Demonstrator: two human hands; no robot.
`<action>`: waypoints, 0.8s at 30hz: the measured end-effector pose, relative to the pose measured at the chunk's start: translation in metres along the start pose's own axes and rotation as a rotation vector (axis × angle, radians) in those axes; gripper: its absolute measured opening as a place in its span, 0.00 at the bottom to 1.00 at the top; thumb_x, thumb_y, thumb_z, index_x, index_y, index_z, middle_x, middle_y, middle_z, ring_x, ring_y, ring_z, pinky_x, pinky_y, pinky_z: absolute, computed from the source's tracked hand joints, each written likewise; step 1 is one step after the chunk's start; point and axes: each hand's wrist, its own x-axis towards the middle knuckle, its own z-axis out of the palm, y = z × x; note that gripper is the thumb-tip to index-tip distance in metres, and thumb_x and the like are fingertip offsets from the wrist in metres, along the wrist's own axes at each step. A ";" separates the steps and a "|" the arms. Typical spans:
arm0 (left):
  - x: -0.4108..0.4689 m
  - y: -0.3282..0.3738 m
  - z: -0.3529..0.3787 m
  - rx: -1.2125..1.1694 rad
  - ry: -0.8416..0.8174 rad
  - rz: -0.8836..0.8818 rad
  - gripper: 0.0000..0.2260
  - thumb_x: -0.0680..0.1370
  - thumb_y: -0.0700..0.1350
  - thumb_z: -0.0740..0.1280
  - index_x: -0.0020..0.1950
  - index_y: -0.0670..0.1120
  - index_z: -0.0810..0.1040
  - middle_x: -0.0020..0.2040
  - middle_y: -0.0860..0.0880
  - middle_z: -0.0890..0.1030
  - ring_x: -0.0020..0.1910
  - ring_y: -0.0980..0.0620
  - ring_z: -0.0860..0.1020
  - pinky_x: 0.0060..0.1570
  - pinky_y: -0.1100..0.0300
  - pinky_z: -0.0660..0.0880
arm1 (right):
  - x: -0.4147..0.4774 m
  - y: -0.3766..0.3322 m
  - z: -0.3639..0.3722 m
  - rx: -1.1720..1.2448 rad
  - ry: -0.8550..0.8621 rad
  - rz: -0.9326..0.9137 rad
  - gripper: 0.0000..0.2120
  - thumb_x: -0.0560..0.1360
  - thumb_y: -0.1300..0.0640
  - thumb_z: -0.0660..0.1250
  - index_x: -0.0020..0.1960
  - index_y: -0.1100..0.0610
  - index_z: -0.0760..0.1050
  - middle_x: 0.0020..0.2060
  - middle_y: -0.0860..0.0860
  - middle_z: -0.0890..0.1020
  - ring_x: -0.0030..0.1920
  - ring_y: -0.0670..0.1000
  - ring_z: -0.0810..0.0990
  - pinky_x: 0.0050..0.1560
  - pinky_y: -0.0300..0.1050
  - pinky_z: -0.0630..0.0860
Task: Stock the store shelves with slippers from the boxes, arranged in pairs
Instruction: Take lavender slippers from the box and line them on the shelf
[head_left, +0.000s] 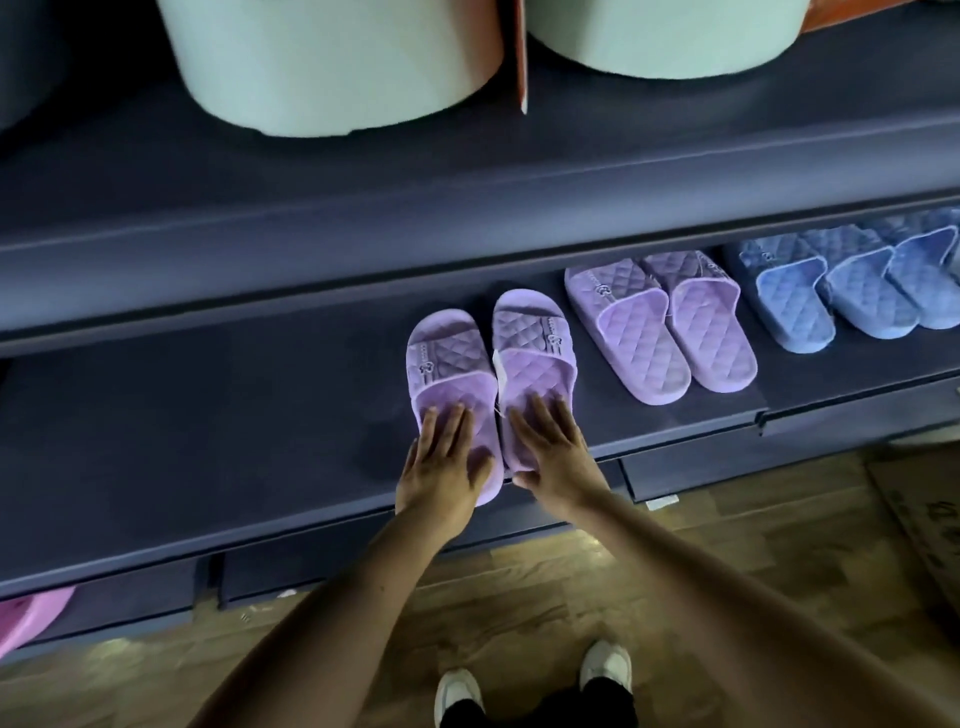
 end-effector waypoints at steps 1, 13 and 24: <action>0.009 -0.002 0.000 -0.012 0.011 0.005 0.41 0.65 0.62 0.30 0.77 0.48 0.43 0.78 0.50 0.43 0.76 0.47 0.39 0.74 0.55 0.46 | 0.008 0.003 -0.005 -0.004 0.000 -0.002 0.38 0.77 0.50 0.63 0.76 0.48 0.40 0.73 0.46 0.34 0.74 0.52 0.31 0.76 0.50 0.45; 0.091 -0.007 -0.018 0.147 0.251 0.250 0.23 0.78 0.52 0.51 0.66 0.40 0.68 0.63 0.34 0.75 0.63 0.34 0.73 0.60 0.44 0.71 | 0.073 0.029 -0.029 -0.036 0.141 -0.068 0.37 0.75 0.50 0.64 0.76 0.45 0.46 0.76 0.47 0.41 0.76 0.52 0.35 0.75 0.50 0.42; 0.083 0.119 0.004 -0.015 0.568 0.159 0.22 0.76 0.47 0.52 0.69 0.44 0.68 0.69 0.45 0.72 0.68 0.44 0.70 0.64 0.46 0.67 | -0.015 0.141 -0.036 0.289 0.656 -0.082 0.24 0.70 0.61 0.55 0.65 0.59 0.74 0.65 0.56 0.75 0.67 0.60 0.71 0.67 0.53 0.65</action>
